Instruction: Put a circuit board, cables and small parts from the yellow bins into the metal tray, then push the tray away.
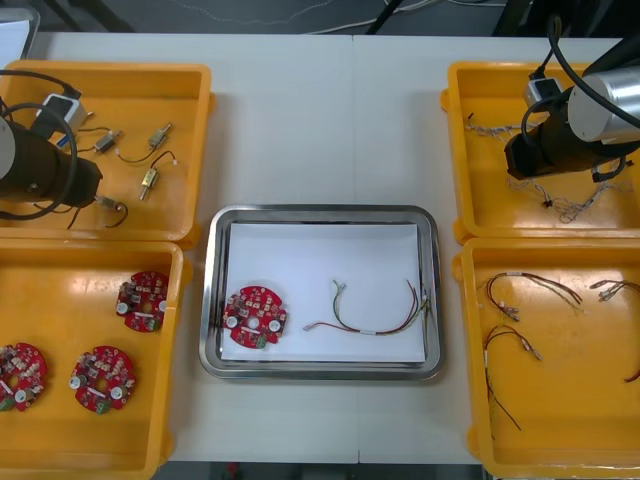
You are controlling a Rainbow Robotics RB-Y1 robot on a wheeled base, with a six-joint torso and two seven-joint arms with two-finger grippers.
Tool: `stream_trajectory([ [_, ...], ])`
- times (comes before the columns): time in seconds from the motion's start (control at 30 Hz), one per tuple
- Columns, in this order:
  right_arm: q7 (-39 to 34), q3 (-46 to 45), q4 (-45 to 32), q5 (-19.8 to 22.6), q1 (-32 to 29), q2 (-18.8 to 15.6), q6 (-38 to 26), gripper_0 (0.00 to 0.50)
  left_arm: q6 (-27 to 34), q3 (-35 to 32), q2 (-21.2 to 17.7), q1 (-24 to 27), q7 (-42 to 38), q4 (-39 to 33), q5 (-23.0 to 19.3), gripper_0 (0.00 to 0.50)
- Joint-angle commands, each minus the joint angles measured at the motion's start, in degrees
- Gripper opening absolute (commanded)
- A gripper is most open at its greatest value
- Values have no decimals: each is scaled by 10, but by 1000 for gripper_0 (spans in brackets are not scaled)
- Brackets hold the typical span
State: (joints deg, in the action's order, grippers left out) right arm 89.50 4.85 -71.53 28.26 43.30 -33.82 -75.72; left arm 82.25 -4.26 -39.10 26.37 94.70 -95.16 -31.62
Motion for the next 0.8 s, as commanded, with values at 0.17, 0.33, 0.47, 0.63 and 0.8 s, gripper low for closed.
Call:
stream_trajectory([
  [0.17, 8, -21, 39, -1, 31, -29, 11, 0, 100, -49, 6, 53, -19, -49, -15, 0],
  [0.33, 5, -21, 39, 0, 31, -29, 11, 0, 128, -51, 6, 56, -29, -69, -19, 0],
  [0.47, 4, -21, 39, 5, 31, -31, 11, 0, 155, -49, 5, 56, -57, -93, -26, 0],
  [0.63, 5, -21, 39, 11, 33, -34, 11, 0, 184, -26, 6, 57, -123, -138, -29, 0],
  [0.8, 4, -20, 39, 16, 34, -35, 11, 0, 207, 10, 6, 56, -210, -190, -35, 0],
])
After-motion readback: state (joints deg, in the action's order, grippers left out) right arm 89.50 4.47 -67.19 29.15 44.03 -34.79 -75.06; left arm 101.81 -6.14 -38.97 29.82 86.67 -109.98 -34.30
